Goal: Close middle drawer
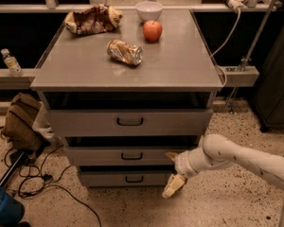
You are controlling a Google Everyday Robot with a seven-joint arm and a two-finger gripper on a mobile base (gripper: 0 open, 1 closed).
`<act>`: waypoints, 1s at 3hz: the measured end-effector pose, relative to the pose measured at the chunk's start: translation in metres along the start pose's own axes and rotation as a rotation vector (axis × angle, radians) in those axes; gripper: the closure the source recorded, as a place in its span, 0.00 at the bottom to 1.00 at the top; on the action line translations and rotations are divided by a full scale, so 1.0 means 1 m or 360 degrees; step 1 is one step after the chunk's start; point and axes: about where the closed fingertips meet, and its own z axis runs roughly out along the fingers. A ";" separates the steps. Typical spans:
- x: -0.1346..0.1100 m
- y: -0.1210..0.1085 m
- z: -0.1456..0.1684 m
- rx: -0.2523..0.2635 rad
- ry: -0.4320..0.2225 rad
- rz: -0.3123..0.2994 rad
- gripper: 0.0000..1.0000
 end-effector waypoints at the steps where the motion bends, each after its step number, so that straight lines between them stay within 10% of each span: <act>1: 0.002 -0.009 0.011 0.0032 -0.0005 -0.0034 0.00; 3: 0.007 0.036 -0.052 0.0398 -0.0055 -0.0016 0.00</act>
Offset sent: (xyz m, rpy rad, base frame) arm -0.0485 -0.0543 0.0186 -0.0011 -0.1613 -0.1826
